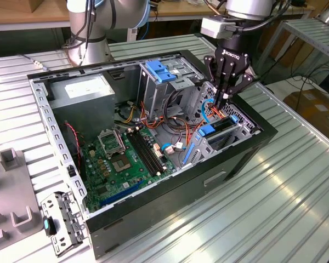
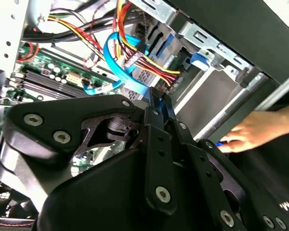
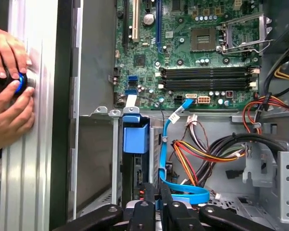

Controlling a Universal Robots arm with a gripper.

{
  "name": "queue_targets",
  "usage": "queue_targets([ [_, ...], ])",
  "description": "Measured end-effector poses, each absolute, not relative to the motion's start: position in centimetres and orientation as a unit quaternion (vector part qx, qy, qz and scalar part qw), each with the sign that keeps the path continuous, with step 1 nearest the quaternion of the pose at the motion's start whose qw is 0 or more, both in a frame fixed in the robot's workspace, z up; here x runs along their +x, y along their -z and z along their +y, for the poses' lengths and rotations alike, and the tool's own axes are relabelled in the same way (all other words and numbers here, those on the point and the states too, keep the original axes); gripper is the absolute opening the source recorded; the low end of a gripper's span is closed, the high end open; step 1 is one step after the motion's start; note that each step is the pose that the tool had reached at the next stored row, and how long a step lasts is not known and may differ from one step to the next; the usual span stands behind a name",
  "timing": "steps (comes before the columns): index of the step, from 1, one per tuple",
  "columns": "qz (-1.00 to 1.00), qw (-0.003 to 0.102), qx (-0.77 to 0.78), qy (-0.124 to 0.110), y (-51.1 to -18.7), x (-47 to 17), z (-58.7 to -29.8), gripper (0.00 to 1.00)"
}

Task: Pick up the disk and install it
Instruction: 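Insert the second disk wire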

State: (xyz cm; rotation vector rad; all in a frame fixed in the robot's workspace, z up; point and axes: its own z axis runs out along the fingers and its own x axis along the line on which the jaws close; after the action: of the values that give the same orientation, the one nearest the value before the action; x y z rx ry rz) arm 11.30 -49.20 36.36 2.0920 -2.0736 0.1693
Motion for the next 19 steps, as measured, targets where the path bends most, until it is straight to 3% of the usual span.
queue_targets([
  [6,-0.698,0.090,0.708,-0.055,-36.3,10.9,-49.9,0.16],
  [17,-0.699,0.053,0.712,-0.049,-36.1,9.6,-51.9,0.16],
  [19,-0.699,0.050,0.712,-0.049,-36.1,9.5,-52.0,0.16],
])
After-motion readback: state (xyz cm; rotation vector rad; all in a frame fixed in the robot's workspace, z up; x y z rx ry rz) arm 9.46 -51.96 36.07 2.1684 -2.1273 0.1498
